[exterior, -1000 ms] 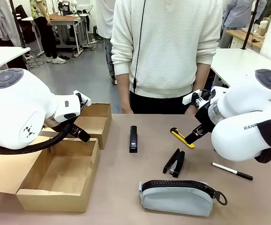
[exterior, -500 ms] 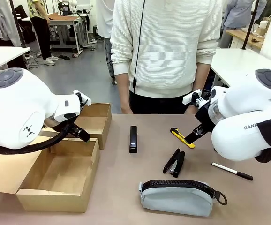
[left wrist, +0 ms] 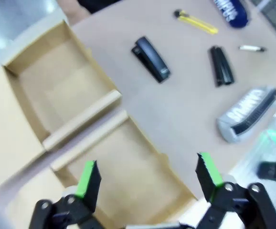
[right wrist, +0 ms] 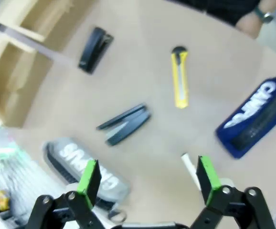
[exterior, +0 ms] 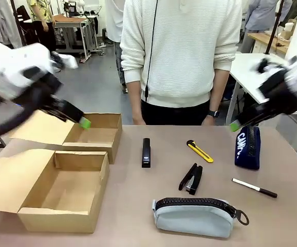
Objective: Place items inside the box.
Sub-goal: Pick up a Pencil pouch or Stapler and place it inside the Mailer Box closest to the robot.
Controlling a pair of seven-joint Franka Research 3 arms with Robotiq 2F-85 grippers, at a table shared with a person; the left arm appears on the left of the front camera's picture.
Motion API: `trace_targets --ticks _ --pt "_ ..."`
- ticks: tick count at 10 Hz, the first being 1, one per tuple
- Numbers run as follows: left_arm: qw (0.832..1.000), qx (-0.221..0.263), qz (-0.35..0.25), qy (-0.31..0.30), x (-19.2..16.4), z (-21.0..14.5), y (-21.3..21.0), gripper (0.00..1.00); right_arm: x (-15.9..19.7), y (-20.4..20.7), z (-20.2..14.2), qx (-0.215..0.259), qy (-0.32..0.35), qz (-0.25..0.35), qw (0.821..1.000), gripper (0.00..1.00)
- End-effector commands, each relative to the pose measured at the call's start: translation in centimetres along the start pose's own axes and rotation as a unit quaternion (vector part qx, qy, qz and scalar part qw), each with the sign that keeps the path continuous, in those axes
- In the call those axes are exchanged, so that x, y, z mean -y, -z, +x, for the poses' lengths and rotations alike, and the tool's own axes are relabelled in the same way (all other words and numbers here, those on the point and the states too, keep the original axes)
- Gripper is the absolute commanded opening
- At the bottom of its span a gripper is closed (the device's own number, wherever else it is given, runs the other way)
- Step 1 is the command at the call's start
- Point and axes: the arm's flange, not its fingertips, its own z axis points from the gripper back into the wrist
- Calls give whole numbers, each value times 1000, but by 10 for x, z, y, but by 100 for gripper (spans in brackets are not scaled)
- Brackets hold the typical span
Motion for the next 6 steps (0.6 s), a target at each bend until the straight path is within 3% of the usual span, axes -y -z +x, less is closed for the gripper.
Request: trace_targets --ticks 1,2,3,4,5,6 --pt "995 14 -68 -69 -34 -53 -42 100 45 -47 -18 9 147 44 988 100" --pt "968 98 -158 -170 -85 -84 -74 100 87 -94 -60 88 235 103 962 100" --pt "942 145 -213 -214 -113 -107 -89 100 110 -114 -87 136 264 144 944 100" --pt "906 212 -242 -275 -152 -145 -104 100 141 -133 -122 192 304 197 912 100" --pt "858 266 -261 -353 -181 -183 -106 100 168 -143 -154 234 345 220 882 100" --pt "807 313 -298 -403 -209 -218 -109 100 188 -148 -185 294 395 236 838 100"
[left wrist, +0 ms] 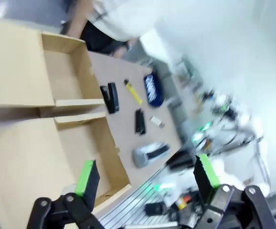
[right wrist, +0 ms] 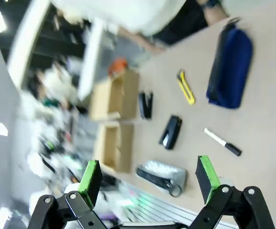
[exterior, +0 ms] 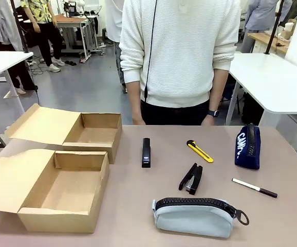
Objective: Place items inside the box.
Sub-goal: Pick up a Pencil pouch or Stapler and place it inside the Mailer Box closest to the robot.
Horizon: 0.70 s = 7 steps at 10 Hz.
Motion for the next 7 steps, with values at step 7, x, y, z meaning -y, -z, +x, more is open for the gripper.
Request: trace_targets --ticks 7 --pt "983 113 -51 -132 -69 -22 -51 100 54 -43 0 101 102 54 988 100"
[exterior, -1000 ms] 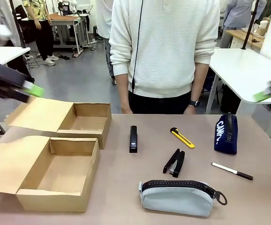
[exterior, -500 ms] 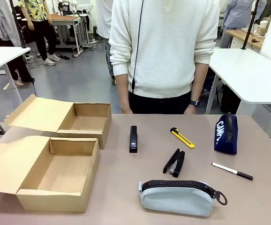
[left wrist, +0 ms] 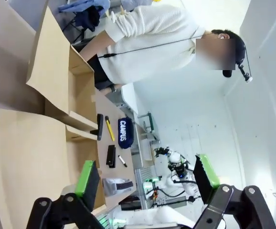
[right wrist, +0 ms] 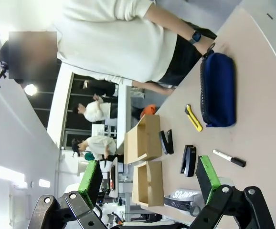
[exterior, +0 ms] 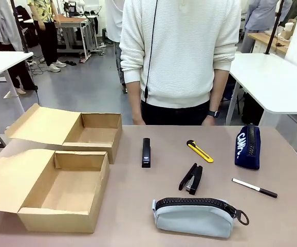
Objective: Place items inside the box.
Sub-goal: Pick up a Pencil pouch or Stapler and place it inside the Mailer Box closest to the robot.
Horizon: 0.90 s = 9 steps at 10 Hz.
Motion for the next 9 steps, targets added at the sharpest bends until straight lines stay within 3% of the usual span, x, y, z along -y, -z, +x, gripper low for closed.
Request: trace_targets --ticks 1,2,4,5,6,7,9 --pt "1000 6 1 19 5 -1 -4 100 -2 -4 1 6 -15 7 1000 100" --pt "1000 6 1 19 5 -1 -4 100 0 0 0 0 0 0 1000 100" --pt "1000 6 1 19 5 -1 -4 100 -25 45 -15 -68 -78 -10 995 100" --pt "1000 6 1 19 5 -1 -4 100 -35 67 -24 -123 -134 -17 983 100" --pt "1000 6 1 19 5 -1 -4 100 -40 92 -40 -246 -209 -5 946 100" --pt "1000 6 1 19 5 -1 -4 100 -41 104 -38 -231 -216 -49 947 100" --pt "1000 6 1 19 5 -1 -4 100 -16 55 -7 -188 -138 -3 972 100"
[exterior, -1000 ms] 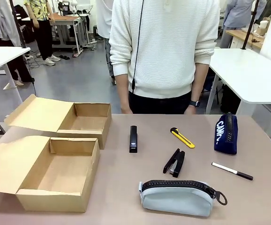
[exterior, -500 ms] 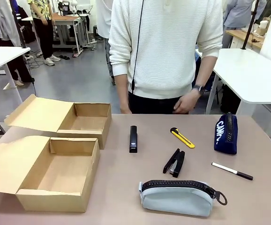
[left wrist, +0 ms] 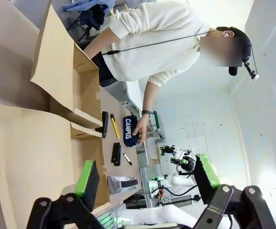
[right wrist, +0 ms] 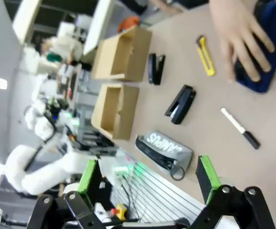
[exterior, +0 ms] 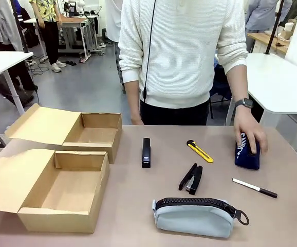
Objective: Place items inside the box.
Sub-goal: Pick up a Pencil pouch or Stapler and place it inside the Mailer Box closest to the robot.
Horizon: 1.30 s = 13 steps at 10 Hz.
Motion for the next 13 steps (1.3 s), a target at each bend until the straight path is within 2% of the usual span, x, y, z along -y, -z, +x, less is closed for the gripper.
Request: trace_targets --ticks 1,2,3,4,5,7,8,10,11,12,13 --pt "1000 6 -12 11 1 2 0 100 59 -96 -22 73 37 52 995 100" --pt "1000 6 -12 11 1 2 0 100 78 -122 -40 95 43 86 991 100" --pt "1000 6 -12 11 1 2 0 100 98 -141 -58 154 83 106 979 100" --pt "1000 6 -12 11 1 2 0 100 112 -150 -60 246 197 124 941 100" --pt "1000 6 -12 11 1 2 0 100 77 -123 -64 121 79 64 987 100" --pt "1000 6 -12 11 1 2 0 100 77 -123 -64 121 79 64 987 100" --pt "1000 6 -12 11 1 2 0 100 99 -142 -76 159 124 78 976 100" --pt "1000 6 -12 11 1 2 0 100 46 -81 -58 52 13 40 998 100" --pt "1000 6 -12 11 1 2 0 100 23 -51 -62 -5 -38 26 999 100" --pt "1000 6 -12 11 1 2 0 100 -11 -2 -76 -106 -123 17 987 100" --pt "1000 6 -12 11 1 2 0 100 -36 41 -93 -192 -201 25 960 100"
